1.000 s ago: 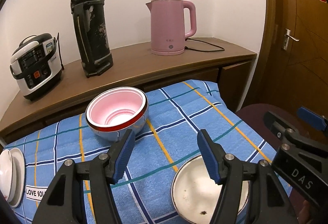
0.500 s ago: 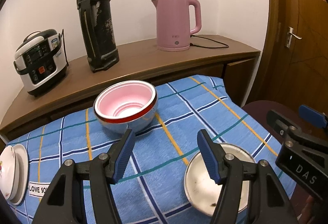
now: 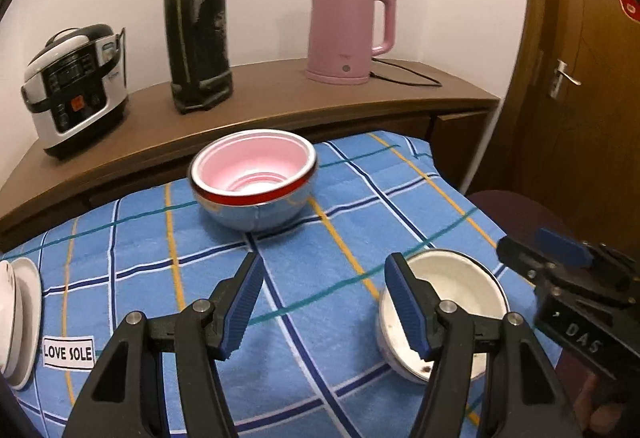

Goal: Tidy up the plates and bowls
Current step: 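Close the left gripper on the rim of the white enamel bowl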

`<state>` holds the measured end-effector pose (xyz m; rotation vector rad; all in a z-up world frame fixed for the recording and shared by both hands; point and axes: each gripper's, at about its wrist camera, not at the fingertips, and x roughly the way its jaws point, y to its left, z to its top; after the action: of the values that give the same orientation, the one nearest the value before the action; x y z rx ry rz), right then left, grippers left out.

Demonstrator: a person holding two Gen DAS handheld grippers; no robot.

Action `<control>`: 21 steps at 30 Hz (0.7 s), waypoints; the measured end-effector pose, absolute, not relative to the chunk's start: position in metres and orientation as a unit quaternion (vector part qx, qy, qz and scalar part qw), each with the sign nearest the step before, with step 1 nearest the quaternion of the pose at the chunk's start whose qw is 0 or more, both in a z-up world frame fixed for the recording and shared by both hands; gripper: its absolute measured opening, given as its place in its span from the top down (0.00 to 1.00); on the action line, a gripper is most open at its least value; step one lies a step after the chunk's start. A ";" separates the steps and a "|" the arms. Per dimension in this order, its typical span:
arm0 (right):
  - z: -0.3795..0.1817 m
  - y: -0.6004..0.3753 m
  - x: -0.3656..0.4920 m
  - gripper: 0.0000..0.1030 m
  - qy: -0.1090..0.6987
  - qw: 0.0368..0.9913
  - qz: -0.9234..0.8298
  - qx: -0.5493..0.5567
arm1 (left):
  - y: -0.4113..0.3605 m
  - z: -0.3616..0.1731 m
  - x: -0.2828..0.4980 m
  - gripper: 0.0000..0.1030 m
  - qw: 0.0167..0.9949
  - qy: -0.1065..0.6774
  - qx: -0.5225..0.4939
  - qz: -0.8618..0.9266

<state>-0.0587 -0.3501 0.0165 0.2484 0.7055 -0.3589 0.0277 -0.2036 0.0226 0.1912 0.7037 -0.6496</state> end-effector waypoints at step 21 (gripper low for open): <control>-0.015 -0.344 -0.056 0.82 0.383 0.903 -0.124 0.153 | -0.232 -0.008 0.011 0.80 0.857 0.380 0.155 -0.312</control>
<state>-0.0557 -0.3438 -0.0151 0.3156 0.7922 -0.2554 0.0110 -0.2321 -0.0076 0.3262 0.7992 -0.6546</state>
